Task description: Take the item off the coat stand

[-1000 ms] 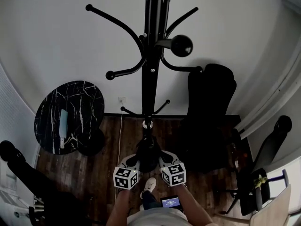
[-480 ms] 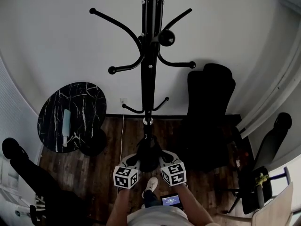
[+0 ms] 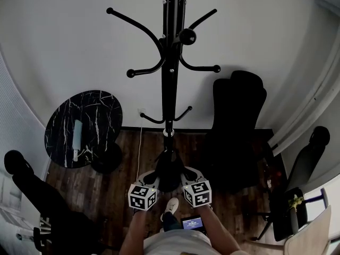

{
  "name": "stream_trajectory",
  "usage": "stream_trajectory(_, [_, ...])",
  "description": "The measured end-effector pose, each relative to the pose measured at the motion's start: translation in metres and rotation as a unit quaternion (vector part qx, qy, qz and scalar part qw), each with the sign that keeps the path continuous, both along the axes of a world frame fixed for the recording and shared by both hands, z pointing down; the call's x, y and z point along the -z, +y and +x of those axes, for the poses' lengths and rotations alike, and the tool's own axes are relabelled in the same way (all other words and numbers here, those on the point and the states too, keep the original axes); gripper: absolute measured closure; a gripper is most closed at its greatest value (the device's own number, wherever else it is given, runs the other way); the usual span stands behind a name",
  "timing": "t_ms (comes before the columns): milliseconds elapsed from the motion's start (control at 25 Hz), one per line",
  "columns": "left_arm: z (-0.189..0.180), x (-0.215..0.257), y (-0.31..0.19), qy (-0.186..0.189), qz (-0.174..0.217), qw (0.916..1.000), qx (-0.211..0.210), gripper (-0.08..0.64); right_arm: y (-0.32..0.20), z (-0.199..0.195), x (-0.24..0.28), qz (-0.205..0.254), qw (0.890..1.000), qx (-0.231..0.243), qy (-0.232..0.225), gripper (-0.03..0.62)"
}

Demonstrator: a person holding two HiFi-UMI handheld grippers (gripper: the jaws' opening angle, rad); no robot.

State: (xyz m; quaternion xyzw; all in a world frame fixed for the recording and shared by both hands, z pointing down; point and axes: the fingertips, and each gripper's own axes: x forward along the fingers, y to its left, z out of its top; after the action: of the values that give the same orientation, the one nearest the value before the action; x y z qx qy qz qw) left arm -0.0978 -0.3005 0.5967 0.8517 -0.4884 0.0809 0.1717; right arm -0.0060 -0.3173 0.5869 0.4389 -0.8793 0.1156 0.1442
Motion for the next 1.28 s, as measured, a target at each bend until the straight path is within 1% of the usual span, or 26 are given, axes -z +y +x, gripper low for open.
stream_trajectory(440, [-0.002,0.012,0.020,0.009,0.012,0.9999,-0.003,0.531,0.019,-0.002,0.011,0.009,1.000,-0.003,-0.006,0.563])
stream_trajectory(840, [-0.005,0.022,0.038,-0.004,0.030,0.9995,0.007,0.531,0.038,-0.005,0.018,0.014,1.000,-0.005,-0.018,0.563])
stream_trajectory(1000, [-0.010,0.037,0.044,-0.005,0.053,0.9985,0.015,0.531,0.043,-0.009,0.032,0.028,0.999,-0.004,-0.026,0.563])
stream_trajectory(1160, [-0.013,0.055,0.056,0.007,0.084,0.9961,0.027,0.531,0.054,-0.011,0.045,0.032,0.999,0.003,-0.043,0.563])
stream_trajectory(1280, [-0.011,0.066,0.071,0.017,0.098,0.9946,0.030,0.531,0.067,-0.008,0.053,0.035,0.998,-0.002,-0.060,0.563])
